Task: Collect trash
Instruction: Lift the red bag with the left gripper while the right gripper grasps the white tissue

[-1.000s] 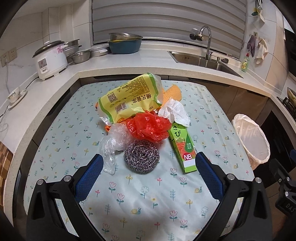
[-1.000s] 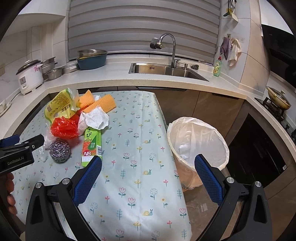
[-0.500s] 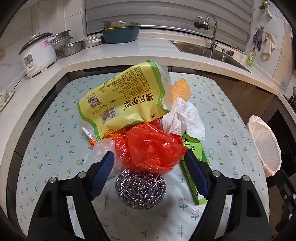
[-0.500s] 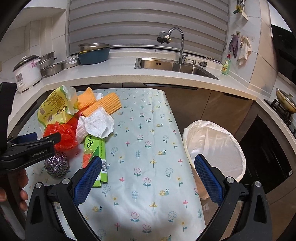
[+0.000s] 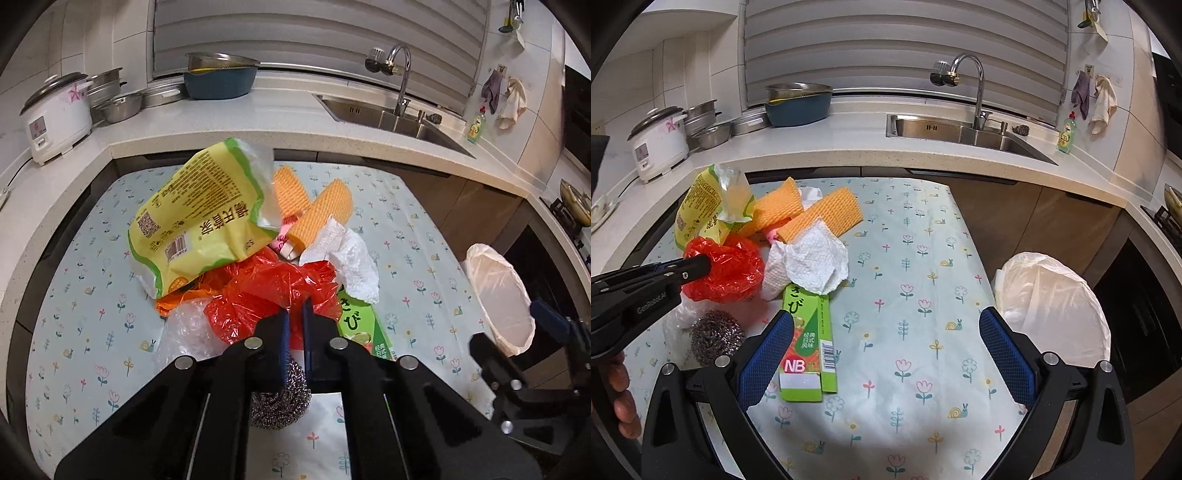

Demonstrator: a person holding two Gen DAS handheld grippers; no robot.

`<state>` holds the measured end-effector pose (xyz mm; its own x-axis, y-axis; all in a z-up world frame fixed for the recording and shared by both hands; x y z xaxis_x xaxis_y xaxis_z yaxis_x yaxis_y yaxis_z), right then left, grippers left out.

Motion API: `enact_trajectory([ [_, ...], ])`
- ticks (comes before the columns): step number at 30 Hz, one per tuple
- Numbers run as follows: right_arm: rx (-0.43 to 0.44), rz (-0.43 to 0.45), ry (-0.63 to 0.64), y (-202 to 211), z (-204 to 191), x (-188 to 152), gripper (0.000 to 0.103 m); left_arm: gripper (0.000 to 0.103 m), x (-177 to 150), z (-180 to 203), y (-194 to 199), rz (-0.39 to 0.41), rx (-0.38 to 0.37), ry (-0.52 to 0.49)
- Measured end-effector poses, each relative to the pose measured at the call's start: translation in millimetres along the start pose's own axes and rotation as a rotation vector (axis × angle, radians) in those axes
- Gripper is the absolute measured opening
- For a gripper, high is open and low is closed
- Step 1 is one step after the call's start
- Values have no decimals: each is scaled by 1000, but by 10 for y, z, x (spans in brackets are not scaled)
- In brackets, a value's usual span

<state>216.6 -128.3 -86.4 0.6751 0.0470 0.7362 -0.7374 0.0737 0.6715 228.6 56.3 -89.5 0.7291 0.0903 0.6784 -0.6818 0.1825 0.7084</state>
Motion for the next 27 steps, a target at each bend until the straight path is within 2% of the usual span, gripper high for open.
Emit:
enact_trajectory([
  [5, 72, -5, -25, -272, -165, 183, 96, 5, 287, -15, 161, 54, -21, 17],
  [10, 129, -37, -35, -660, -345, 325, 92, 5, 518, -44, 163, 88, -35, 30],
  [16, 174, -86, -34, -1127, -555, 365, 83, 5, 633, -117, 40, 93, -43, 52],
  [19, 196, -115, -18, -1299, -644, 318, 67, 5, 631, -154, -31, 86, -43, 59],
  [21, 216, -129, -15, -1356, -687, 286, 46, 5, 628, -169, -67, 82, -41, 59],
  [22, 222, -130, -16, -1360, -696, 279, 40, 5, 623, -173, -76, 80, -39, 59],
  [24, 239, -125, -22, -1331, -690, 275, 12, 5, 621, -163, -77, 80, -36, 55],
  [27, 232, -80, -30, -1165, -578, 361, 4, 5, 632, -99, -34, 87, -38, 47],
])
Point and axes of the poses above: each gripper's, at about its wrist camera, not at the fingertips, and y roughly against the way its jaws point, z to its right, x to its top, the point moved 10 cm from there along -y, roughly the way its jaws point, and after that the axes turned 6 degrees about y, right-handed, at the moved point
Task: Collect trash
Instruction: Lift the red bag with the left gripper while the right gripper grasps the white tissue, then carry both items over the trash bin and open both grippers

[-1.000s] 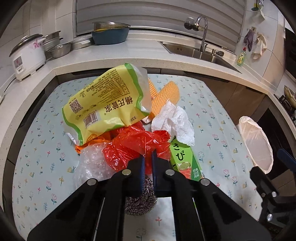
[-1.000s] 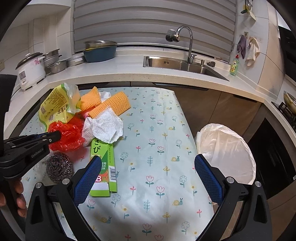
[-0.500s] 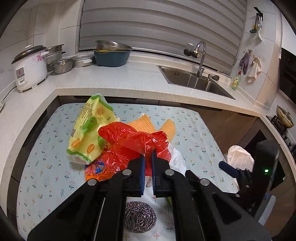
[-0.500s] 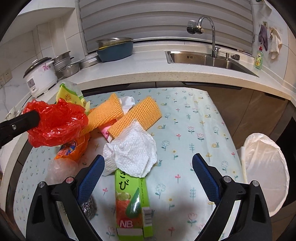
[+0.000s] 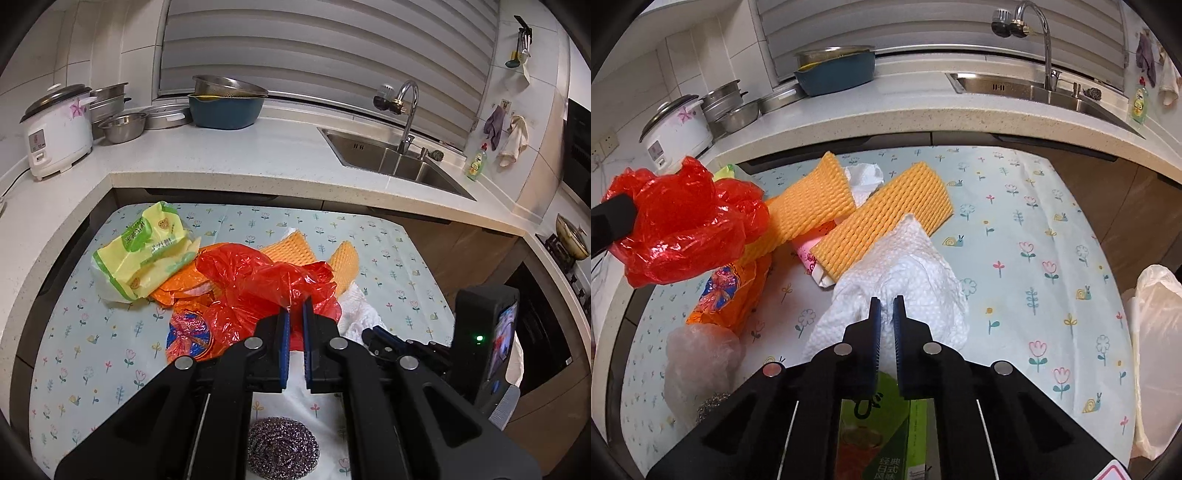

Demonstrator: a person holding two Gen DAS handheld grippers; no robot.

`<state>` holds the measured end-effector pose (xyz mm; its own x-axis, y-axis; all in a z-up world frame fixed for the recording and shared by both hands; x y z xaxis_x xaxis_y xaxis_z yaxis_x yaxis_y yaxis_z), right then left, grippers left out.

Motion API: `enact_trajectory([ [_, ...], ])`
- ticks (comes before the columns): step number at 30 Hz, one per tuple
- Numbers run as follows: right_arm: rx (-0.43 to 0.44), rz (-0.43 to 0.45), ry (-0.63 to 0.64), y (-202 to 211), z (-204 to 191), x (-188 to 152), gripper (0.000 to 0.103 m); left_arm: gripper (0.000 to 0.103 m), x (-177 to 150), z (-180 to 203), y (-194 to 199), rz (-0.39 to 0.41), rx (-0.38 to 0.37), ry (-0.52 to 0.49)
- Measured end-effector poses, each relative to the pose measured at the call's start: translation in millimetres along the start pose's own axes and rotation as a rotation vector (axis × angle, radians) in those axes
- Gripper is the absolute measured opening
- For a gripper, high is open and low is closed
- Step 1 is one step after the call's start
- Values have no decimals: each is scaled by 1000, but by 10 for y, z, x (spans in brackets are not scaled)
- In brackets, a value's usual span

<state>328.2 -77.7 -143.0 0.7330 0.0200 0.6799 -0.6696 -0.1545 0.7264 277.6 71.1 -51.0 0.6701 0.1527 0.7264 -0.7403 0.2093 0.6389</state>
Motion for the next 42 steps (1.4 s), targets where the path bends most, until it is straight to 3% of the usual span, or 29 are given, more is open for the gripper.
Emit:
enact_trajectory([
  [7, -62, 150, -30, 789, 384, 292, 3, 5, 48, 418, 199, 26, -51, -46],
  [14, -187, 222, -71, 1448, 1018, 297, 3, 5, -38, 1095, 283, 17, -146, -107],
  [26, -383, 231, -262, 2041, 2344, -236, 3, 5, -496, 2468, 21, -101, -341, -249],
  [36, -456, 209, -356, 2142, 2931, -555, 3, 8, -937, 3296, -363, -218, -447, -330],
  [37, -459, 209, -360, 2144, 2967, -567, 3, 10, -954, 3343, -380, -222, -457, -334],
  [40, -467, 217, -368, 2141, 3034, -576, 7, 28, -961, 3413, -428, -214, -450, -340],
  [42, -465, 222, -370, 2132, 3077, -560, 21, 36, -939, 3416, -436, -199, -438, -338],
])
Point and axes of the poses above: each gripper's, at about its wrist camera, not at the fingertips, and y roughly against the way its jaws point, z to its right, x to its top, the point moved 10 cm from there along -y, roughly the way its jaws point, and after that the axes turned 6 degrees about y, right-handed, at the moved point
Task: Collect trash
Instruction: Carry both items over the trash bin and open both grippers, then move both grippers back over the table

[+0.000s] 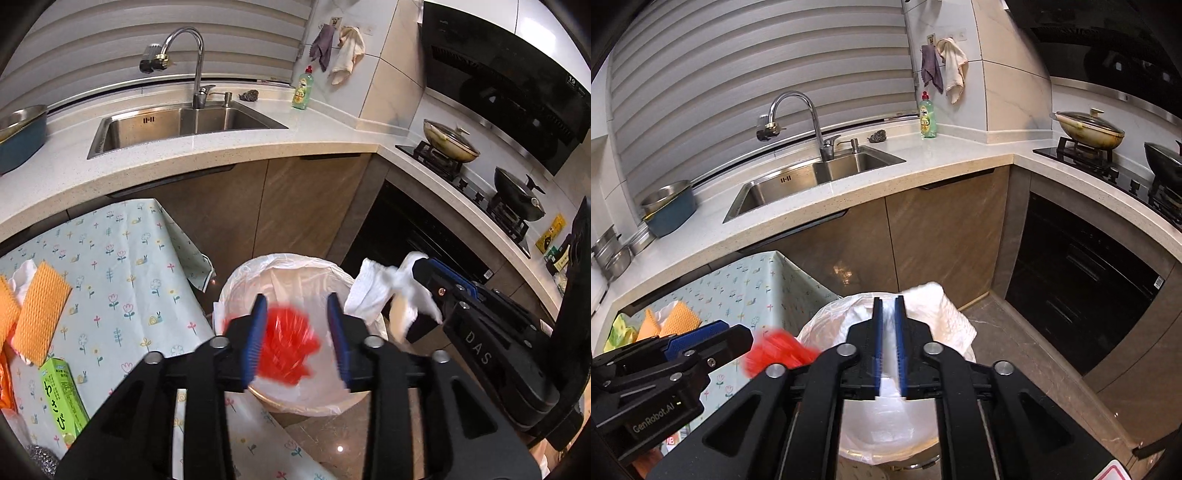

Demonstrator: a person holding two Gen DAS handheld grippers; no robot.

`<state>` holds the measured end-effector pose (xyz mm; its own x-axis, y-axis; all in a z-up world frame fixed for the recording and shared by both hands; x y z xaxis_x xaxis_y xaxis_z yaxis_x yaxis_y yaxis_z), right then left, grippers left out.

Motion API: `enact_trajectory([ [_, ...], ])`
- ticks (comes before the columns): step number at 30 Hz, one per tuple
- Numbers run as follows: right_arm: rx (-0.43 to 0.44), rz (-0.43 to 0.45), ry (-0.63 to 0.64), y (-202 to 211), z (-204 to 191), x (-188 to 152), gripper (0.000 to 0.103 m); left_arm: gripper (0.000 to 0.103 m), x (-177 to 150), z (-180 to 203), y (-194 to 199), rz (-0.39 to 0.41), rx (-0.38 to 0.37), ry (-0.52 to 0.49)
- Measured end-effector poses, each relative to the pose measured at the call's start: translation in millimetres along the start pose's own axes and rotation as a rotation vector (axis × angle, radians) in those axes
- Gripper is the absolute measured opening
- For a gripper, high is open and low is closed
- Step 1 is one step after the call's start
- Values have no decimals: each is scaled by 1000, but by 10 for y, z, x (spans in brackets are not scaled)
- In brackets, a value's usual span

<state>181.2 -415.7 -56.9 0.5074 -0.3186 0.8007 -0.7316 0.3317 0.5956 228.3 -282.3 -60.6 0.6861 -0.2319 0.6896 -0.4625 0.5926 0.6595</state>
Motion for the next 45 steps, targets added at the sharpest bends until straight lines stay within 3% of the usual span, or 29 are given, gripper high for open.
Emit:
enact_trajectory([
  [2, -1, 14, -6, -7, 6, 25, 37, 40, 7, -14, 13, 4, 7, 3],
  [6, 10, 25, -10, -1, -25, 57, 43, 43, 33, -97, 43, 17, 40, 6],
  [19, 56, 46, 36, 202, -435, 84, 52, 44, 65, -477, 381, 68, 111, 56],
  [23, 85, 50, 62, 297, -659, 51, 55, 49, 38, -652, 591, 92, 146, 83],
  [45, 262, 30, 238, 732, -2239, -348, 66, 73, -465, -2231, 1779, 168, 370, 304],
])
Point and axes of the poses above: each gripper's, at about its wrist camera, not at the fingertips, and y roughly against the way its jaws point, z to its right, x to its top, the point moved 10 cm from there along -y, roughly the way its jaws point, and after that the axes turned 6 degrees about y, right-handed, at the moved point
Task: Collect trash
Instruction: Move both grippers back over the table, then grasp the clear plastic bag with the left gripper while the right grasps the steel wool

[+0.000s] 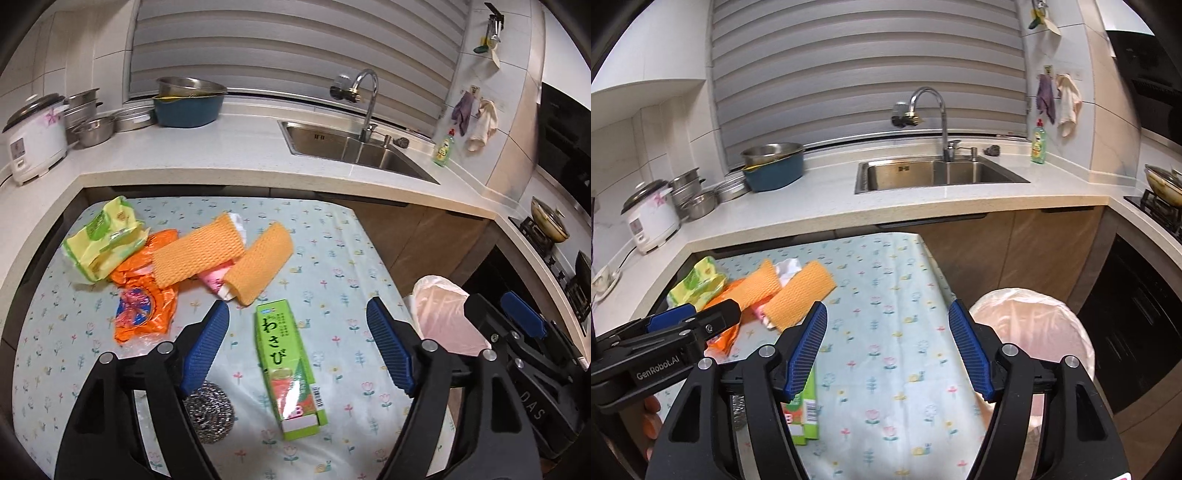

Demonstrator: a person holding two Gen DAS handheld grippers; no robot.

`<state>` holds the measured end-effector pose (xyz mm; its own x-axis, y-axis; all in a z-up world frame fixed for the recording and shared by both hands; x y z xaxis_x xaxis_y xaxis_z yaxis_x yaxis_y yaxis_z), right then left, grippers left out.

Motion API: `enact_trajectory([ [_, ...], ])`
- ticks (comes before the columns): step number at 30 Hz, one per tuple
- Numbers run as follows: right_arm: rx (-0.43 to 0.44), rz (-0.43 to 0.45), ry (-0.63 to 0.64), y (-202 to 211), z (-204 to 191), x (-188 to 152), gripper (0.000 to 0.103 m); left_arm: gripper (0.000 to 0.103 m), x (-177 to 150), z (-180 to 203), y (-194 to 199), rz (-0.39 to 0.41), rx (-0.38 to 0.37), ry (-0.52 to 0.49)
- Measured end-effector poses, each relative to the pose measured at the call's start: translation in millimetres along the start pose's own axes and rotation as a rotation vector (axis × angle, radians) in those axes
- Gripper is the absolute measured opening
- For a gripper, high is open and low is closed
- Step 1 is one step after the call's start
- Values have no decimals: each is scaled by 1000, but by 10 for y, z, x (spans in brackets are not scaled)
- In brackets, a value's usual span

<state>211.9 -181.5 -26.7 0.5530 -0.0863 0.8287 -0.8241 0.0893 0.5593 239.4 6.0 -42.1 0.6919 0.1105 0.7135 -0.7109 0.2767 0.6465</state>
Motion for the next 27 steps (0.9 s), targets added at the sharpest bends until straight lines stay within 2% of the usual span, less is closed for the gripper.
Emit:
enact_trajectory([
  [5, 42, -18, 28, -41, -353, -77, 68, 75, -66, -482, 40, -9, 69, 30],
  [13, 97, -75, 69, -170, -872, -320, 68, 76, -316, -1268, -31, -77, 182, 83],
  [21, 151, -149, 118, -310, -1392, -670, 68, 75, -585, -1750, -203, -163, 213, 125],
  [24, 166, -178, 137, -368, -1569, -808, 68, 64, -660, -1833, -266, -197, 195, 132],
  [26, 176, -194, 146, -401, -1675, -890, 68, 48, -714, -1860, -313, -224, 175, 134],
  [27, 181, -202, 151, -416, -1719, -928, 68, 43, -741, -1873, -332, -236, 166, 137],
])
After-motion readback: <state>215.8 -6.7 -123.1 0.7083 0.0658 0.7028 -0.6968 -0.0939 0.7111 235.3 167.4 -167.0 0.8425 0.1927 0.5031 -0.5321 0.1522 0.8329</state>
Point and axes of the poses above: each gripper's, at about its wrist camera, not at the fingertips, and y roughly against the way its jaws point, z to its right, x to its top, the point moved 10 cm from there along -y, roughly the way its jaws point, and after that the axes turned 6 degrees about y, right-handed, at the moved point
